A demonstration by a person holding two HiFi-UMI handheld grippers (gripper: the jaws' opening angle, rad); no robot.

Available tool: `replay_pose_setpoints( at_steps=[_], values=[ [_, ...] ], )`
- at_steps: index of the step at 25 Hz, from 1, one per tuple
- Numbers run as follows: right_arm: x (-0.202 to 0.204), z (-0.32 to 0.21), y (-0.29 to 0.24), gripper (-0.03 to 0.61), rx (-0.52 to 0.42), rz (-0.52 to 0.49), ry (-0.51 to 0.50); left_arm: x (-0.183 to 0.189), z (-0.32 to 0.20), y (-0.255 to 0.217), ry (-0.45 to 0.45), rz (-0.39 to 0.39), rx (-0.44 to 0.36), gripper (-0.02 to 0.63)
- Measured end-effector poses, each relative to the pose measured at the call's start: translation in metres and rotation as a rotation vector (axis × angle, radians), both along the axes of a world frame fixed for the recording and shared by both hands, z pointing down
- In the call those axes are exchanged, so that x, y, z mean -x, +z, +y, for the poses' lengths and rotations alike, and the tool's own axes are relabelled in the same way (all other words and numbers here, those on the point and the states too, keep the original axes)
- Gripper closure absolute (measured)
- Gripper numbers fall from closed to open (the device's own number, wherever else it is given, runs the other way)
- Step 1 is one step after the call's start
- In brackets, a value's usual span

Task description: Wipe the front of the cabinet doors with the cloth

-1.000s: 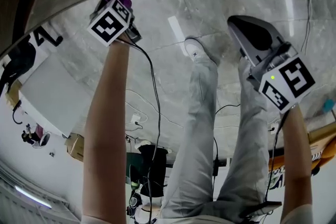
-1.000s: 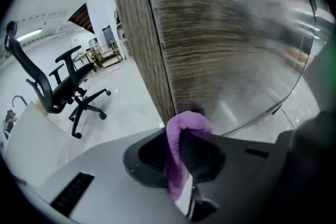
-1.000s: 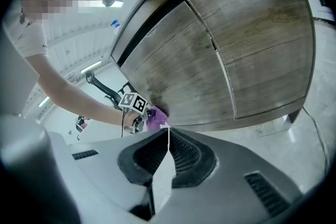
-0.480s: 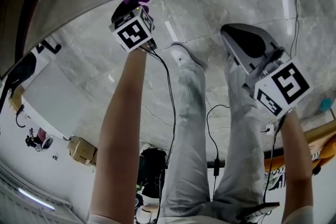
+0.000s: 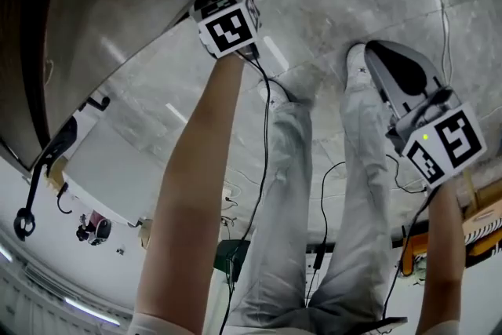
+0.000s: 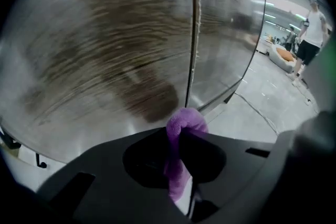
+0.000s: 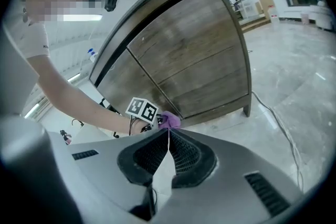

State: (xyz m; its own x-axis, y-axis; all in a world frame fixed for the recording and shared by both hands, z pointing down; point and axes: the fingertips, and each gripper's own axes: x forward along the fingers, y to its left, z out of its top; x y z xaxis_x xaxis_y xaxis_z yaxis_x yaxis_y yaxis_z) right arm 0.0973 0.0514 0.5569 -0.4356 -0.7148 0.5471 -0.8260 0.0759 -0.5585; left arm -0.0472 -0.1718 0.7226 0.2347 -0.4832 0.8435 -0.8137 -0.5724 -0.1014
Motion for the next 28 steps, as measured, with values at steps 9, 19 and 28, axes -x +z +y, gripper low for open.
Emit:
replay_pose_setpoints(
  at_steps=[9,19,28],
  values=[
    [0.010,0.019,0.020,0.551,0.008,0.032,0.163,-0.017,-0.019,0.033,0.102,-0.017,0.017,0.568],
    [0.083,0.015,0.026,0.551,-0.009,0.042,0.219,0.083,-0.029,0.040,0.005,-0.014,0.049,0.568],
    [0.139,0.012,0.017,0.551,-0.011,0.045,0.165,0.193,-0.040,0.033,-0.105,-0.069,0.043,0.568]
  ],
)
